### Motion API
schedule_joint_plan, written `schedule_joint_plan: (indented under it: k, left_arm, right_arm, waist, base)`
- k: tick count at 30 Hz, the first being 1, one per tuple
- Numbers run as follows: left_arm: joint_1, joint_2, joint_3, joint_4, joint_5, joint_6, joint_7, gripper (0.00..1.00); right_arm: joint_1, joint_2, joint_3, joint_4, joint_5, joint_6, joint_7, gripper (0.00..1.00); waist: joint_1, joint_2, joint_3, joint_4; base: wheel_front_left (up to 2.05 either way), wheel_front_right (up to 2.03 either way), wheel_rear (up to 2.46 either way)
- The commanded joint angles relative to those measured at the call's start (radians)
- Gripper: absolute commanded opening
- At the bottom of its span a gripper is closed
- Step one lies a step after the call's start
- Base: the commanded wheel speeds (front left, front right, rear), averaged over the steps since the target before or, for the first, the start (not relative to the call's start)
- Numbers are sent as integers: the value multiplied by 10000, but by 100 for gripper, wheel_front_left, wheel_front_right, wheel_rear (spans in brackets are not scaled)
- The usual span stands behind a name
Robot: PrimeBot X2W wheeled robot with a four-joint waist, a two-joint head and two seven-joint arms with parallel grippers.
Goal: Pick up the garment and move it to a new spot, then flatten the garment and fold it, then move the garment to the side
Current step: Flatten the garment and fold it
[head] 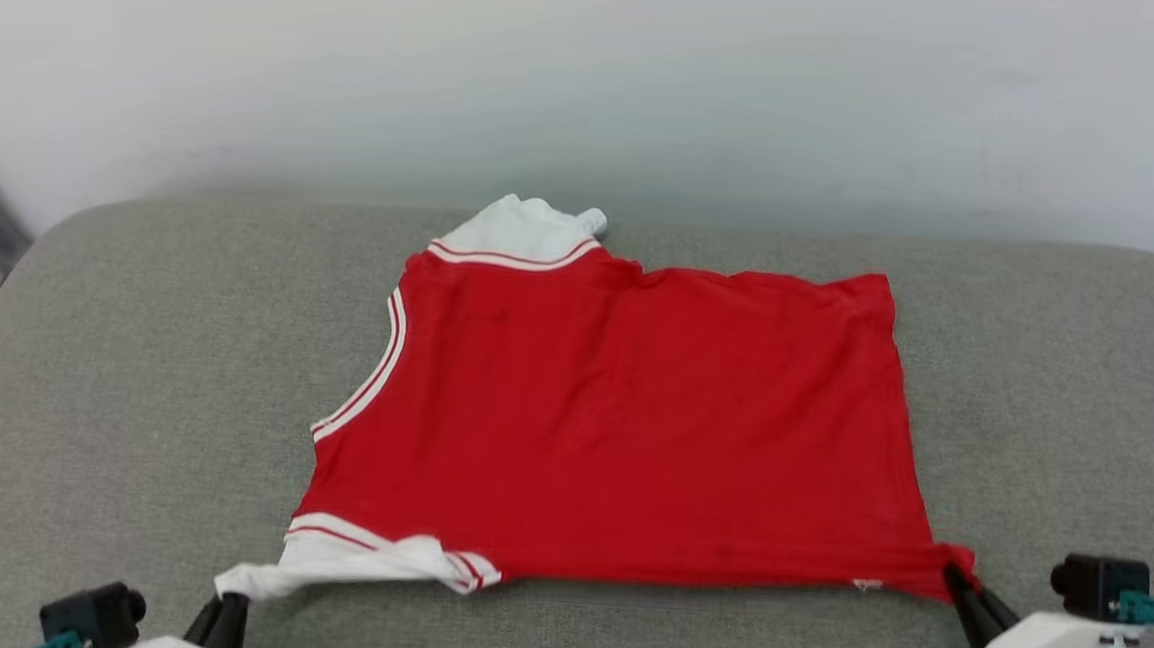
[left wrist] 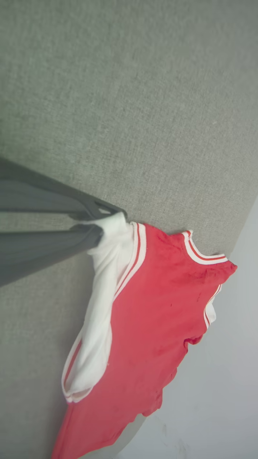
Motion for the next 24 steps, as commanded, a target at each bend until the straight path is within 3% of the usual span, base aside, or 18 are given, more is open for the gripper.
schedule_joint_plan:
  k: [1, 5, 10, 17, 24]
  left_arm:
    - [413, 162, 125, -298, -65, 269, 62, 0]
    - [1556, 336, 278, -1545, -256, 936, 511, 0]
    - [2010, 678, 265, -2709, -241, 1292, 1040, 0]
    - [632, 686, -148, -3042, 37, 1057, 1426, 0]
    - [-1481, 315, -510, -1899, 337, 400, 1251, 0]
  right_arm:
    - [456, -145, -174, -180, -102, -24, 19, 0]
    - [1754, 7, -980, -1246, -403, -24, 182, 0]
    - [2933, 440, -2224, -2917, -1160, -24, 911, 0]
    - [2809, 1264, -3075, -5045, -2496, -19, 2486, 0]
    - [1371, 1567, -3006, -5297, -3235, -16, 3262, 0]
  waist:
    - [3, -1, -120, 100]
    - [3, -1, -158, 220]
    - [3, -1, -96, 329]
    - [3, -1, 331, 164]
    - [3, -1, 1332, 39]
  base:
    - [0, 0, 0]
    - [0, 0, 0]
    - [0, 0, 0]
    - [0, 0, 0]
    - [0, 0, 0]
